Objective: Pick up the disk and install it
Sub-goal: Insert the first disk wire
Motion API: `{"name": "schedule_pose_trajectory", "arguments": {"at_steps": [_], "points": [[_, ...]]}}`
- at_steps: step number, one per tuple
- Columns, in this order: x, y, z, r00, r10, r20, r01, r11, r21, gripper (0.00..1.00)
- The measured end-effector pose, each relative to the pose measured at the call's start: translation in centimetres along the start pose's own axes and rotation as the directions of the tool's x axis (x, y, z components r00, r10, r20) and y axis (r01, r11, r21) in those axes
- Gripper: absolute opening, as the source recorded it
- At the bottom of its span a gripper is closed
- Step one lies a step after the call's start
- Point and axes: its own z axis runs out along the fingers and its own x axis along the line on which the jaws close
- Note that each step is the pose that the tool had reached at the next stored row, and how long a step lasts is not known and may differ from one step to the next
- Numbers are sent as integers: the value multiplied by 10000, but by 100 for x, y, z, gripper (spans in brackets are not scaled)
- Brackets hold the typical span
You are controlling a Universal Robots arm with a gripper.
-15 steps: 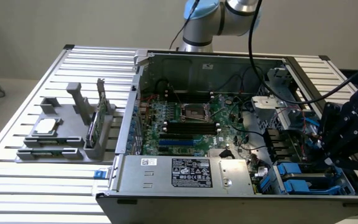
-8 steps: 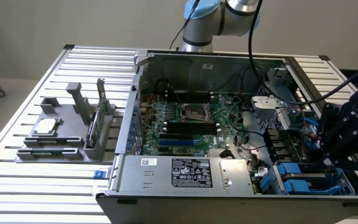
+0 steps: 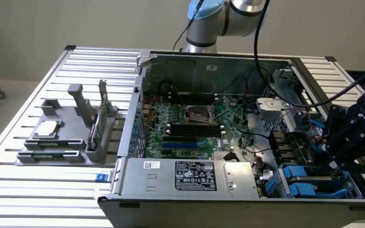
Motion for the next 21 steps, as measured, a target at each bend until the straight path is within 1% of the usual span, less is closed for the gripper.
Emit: {"name": "schedule_pose_trajectory", "arguments": {"at_steps": [5, 14, 21], "points": [[5, 55, -9, 10000, -4, 16, 4, 9999, 148, 17], [9, 125, -13, 10000, -11, 60, 8, 9989, 471, 17], [12, 169, -5, 9999, -16, 106, 9, 9974, 718, 17]]}}
